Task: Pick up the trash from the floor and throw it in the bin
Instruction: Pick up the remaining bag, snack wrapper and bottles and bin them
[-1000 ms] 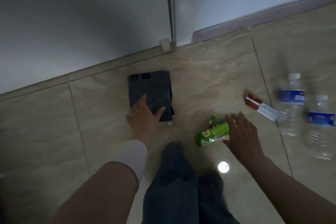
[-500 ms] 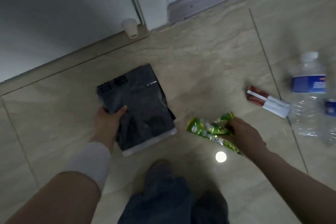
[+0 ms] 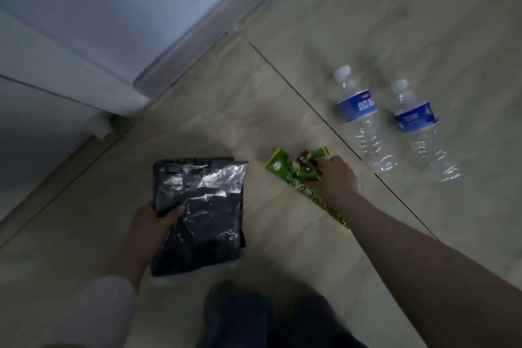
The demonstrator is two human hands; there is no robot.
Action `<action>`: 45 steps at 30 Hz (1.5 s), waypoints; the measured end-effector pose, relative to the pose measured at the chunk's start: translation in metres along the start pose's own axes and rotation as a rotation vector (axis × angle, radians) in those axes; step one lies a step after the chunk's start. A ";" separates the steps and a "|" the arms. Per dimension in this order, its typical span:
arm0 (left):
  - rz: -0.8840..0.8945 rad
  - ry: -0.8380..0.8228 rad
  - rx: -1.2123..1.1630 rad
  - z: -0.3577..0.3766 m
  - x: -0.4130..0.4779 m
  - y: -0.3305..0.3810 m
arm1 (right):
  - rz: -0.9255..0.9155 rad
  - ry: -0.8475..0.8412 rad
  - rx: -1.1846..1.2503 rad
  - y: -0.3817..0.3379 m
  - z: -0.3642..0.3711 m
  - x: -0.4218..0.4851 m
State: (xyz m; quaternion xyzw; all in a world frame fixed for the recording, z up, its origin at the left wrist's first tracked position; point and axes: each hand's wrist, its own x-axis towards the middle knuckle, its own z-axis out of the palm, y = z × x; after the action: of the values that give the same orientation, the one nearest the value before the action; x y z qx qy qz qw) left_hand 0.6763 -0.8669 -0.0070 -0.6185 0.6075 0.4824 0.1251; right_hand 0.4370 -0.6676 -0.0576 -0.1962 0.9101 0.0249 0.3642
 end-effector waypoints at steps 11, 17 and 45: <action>0.475 -0.445 0.721 0.058 -0.109 0.231 | 0.628 0.180 0.843 0.146 -0.148 -0.151; 0.946 -0.508 1.272 0.167 -0.084 0.302 | 0.605 0.049 0.725 0.209 -0.167 -0.101; 0.567 -0.536 1.089 0.209 -0.054 0.334 | 0.882 0.107 1.152 0.243 -0.125 -0.093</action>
State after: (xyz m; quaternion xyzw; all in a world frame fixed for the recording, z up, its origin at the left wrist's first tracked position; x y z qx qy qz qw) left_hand 0.3032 -0.7545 0.0723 -0.1425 0.8512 0.2581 0.4342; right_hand 0.3252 -0.4362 0.0728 0.4107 0.7897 -0.3236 0.3209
